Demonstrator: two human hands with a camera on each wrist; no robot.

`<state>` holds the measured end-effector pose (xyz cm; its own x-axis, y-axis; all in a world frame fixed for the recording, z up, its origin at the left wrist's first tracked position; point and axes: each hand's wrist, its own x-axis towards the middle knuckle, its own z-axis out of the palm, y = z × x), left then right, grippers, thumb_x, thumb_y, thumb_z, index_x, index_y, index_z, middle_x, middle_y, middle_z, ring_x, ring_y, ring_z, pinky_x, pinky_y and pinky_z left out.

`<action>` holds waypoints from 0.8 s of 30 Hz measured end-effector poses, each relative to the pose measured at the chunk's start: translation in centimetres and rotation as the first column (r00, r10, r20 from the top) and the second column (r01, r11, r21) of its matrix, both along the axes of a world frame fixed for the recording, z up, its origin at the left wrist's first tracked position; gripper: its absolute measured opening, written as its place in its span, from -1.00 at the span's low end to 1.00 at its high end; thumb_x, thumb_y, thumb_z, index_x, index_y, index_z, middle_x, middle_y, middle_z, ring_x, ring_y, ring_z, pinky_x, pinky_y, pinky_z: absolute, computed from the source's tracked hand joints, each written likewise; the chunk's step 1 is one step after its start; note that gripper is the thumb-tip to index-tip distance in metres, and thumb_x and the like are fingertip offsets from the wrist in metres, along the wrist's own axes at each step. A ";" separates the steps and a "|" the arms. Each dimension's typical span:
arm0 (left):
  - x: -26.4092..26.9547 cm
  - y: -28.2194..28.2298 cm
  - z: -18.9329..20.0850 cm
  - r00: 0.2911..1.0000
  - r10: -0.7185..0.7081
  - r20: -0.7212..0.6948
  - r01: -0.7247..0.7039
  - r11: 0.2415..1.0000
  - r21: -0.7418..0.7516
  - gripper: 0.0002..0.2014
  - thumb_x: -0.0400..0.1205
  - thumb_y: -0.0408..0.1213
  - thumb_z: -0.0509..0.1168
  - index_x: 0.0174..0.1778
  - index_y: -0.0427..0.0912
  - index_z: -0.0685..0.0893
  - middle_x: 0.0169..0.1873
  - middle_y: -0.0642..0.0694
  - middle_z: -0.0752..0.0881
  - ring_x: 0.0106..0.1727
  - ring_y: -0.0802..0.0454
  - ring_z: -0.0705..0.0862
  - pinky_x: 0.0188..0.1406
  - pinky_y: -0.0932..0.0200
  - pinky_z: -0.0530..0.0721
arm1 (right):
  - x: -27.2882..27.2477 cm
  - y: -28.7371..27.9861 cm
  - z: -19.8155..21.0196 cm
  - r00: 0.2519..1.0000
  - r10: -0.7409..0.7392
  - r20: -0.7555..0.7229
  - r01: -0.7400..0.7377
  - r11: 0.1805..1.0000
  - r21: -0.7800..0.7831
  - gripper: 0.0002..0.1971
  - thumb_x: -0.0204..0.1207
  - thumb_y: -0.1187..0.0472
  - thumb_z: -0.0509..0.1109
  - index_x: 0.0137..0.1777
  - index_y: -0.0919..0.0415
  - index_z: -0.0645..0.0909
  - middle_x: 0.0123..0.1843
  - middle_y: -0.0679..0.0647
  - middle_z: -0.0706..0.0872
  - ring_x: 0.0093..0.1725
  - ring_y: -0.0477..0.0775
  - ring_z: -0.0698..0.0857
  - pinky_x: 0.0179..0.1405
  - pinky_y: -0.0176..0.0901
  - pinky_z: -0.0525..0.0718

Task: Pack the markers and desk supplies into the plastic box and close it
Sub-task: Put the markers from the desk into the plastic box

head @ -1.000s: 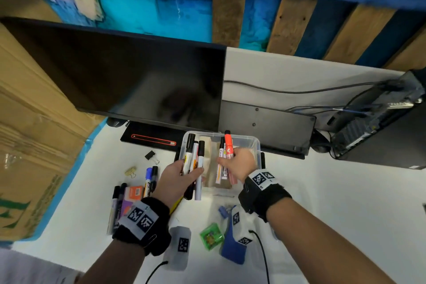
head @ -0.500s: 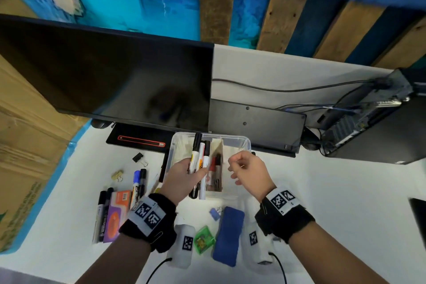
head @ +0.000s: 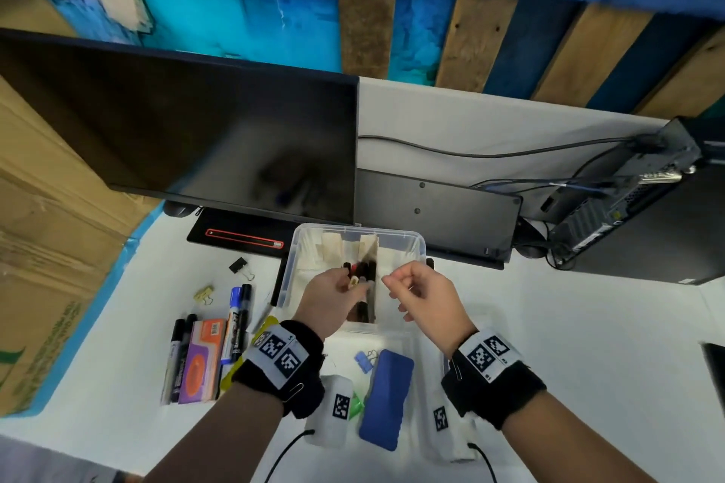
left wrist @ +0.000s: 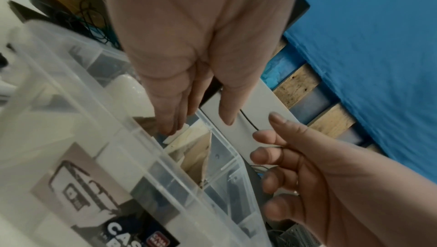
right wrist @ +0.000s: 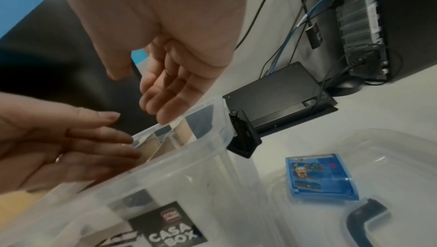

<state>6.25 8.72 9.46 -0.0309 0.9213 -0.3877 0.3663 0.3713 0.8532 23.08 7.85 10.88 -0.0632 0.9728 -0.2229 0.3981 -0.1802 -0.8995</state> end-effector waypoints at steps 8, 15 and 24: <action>-5.6 -4.3 2.1 0.976 0.214 -0.046 -0.204 0.965 0.162 -0.83 0.56 -0.24 0.35 0.04 -0.14 0.71 -0.18 0.02 0.75 -0.16 0.18 0.68 -0.15 0.31 0.59 | -4.7 -1.9 -0.7 0.919 0.388 -0.064 -0.392 0.919 -0.050 -0.86 0.51 0.08 0.44 -0.01 0.06 0.60 -0.15 0.23 0.75 -0.33 0.02 0.69 -0.34 -0.07 0.72; -19.7 -7.6 -2.6 0.815 0.384 -0.435 -0.386 0.918 0.089 -0.69 0.51 -0.19 0.40 0.14 -0.18 0.65 0.06 -0.24 0.66 0.03 -0.14 0.66 0.12 0.01 0.62 | -14.5 -3.0 -2.6 0.684 0.704 0.191 -0.693 0.709 -0.134 -0.46 0.58 -0.02 0.32 0.51 0.07 0.31 0.32 0.13 0.64 0.21 0.13 0.67 0.19 -0.05 0.59; -27.9 -7.5 -8.8 0.884 0.234 -0.405 -0.363 0.888 -0.281 -0.38 0.40 -0.10 0.51 0.29 -0.34 0.51 0.22 -0.34 0.67 0.21 -0.25 0.65 0.16 0.01 0.59 | -27.0 -2.3 -8.7 0.781 0.451 0.431 -0.389 0.892 -0.229 -0.29 0.52 -0.06 0.36 0.57 0.16 0.16 0.38 0.19 0.46 0.28 0.25 0.60 0.22 0.05 0.62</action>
